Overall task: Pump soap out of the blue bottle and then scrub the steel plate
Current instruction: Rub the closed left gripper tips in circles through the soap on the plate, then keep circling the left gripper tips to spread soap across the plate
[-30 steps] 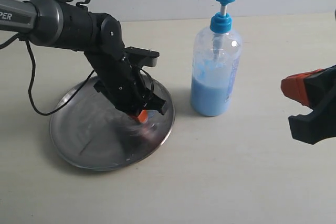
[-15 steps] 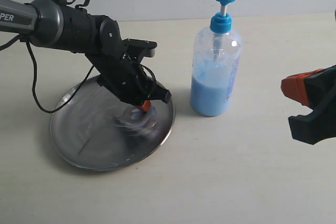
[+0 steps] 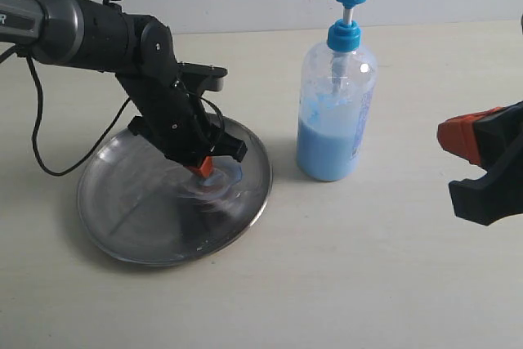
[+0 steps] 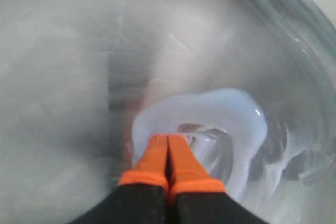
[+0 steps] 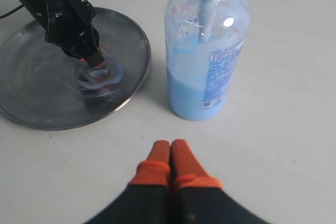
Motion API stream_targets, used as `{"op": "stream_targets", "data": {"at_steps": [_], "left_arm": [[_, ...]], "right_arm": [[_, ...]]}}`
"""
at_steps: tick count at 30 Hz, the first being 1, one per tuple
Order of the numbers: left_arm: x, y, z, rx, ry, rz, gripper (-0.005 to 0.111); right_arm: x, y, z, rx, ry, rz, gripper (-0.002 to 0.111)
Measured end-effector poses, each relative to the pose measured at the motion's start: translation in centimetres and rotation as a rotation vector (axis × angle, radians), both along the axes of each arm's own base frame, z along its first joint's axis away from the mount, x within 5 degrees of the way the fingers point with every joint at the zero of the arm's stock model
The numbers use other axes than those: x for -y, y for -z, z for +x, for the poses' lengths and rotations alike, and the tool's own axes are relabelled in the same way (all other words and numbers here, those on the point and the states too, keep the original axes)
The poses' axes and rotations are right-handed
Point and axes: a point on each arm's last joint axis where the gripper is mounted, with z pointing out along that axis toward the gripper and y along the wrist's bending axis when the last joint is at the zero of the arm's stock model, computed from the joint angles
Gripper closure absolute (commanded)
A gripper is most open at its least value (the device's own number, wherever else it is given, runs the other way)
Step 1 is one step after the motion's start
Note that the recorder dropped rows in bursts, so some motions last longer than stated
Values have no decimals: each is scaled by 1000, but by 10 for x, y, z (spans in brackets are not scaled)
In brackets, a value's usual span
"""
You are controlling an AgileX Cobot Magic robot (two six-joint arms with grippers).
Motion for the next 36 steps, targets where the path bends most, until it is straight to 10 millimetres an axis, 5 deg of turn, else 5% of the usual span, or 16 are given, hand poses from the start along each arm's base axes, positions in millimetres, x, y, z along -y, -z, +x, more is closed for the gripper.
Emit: {"op": "stream_targets", "data": {"at_steps": [22,28,36], "left_arm": [[36,-2,-17,25,25,-91,107],[35,-2,-12,73,27,-94,107],[11,-1,2,64,-32,-51,107]], "right_arm": [[0,0,0,-2,-1,2,108],[0,0,0,-1,-1,3,108],[0,0,0,0,-2,1,108]]}}
